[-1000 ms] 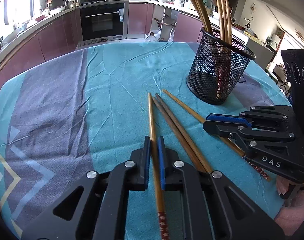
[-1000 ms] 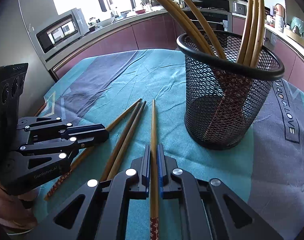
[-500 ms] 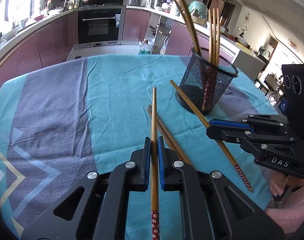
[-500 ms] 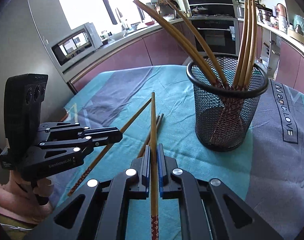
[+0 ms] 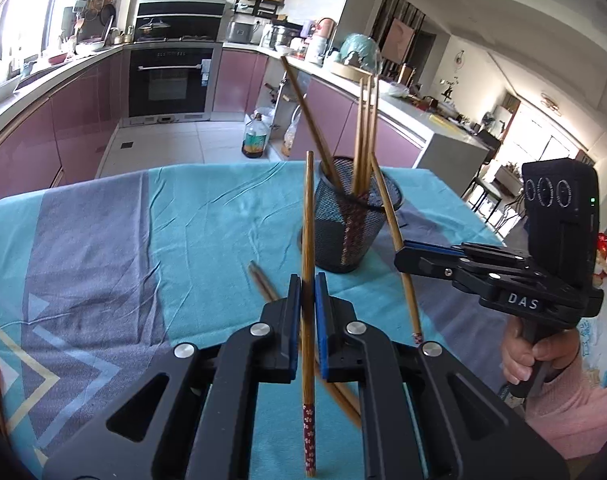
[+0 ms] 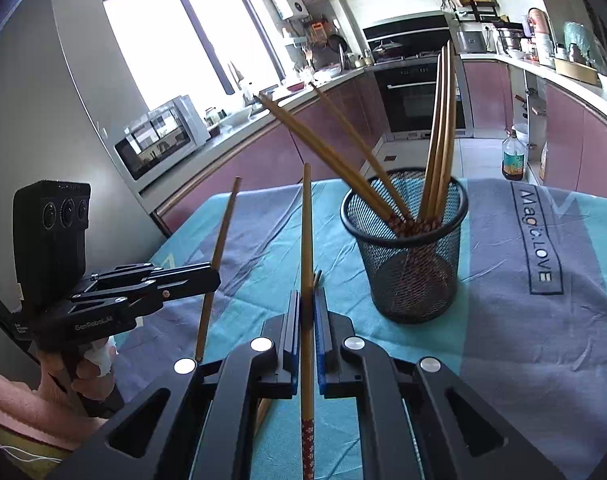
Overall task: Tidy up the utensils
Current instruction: 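Lift both held chopsticks upright and carry them over the mesh cup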
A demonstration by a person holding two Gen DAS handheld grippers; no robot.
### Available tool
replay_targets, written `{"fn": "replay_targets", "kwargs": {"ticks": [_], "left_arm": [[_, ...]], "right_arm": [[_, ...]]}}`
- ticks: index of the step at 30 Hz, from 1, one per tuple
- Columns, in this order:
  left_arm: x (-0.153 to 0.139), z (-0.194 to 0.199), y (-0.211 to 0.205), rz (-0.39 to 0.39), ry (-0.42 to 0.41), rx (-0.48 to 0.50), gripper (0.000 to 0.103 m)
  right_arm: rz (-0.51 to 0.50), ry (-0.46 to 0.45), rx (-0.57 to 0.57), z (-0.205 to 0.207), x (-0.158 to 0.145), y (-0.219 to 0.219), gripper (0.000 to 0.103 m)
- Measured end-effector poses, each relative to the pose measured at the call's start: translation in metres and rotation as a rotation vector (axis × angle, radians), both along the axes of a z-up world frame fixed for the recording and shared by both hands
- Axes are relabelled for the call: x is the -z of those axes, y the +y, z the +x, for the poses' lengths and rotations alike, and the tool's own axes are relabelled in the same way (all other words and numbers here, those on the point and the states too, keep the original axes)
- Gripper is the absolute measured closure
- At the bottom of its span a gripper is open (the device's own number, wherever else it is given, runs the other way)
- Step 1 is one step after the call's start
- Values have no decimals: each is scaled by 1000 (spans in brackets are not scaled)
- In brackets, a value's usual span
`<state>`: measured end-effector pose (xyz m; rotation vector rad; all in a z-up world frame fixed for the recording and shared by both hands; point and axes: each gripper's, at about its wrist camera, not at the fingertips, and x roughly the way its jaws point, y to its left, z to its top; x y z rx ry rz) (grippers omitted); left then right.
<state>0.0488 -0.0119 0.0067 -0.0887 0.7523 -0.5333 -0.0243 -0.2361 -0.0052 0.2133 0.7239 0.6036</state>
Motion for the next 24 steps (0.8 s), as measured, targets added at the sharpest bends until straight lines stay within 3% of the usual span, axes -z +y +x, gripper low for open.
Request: {"fn": "replay_targets", "kwargs": {"ticks": [13,24], "left_arm": [[-45,-20,-4,-94,-81,67,96],[-77,-6,-13,-133,-139,69,96]], "right_arm": [[51,-103,46,-3,-28,-27,98],[43,-189,72,1,-56,-42,98]]}}
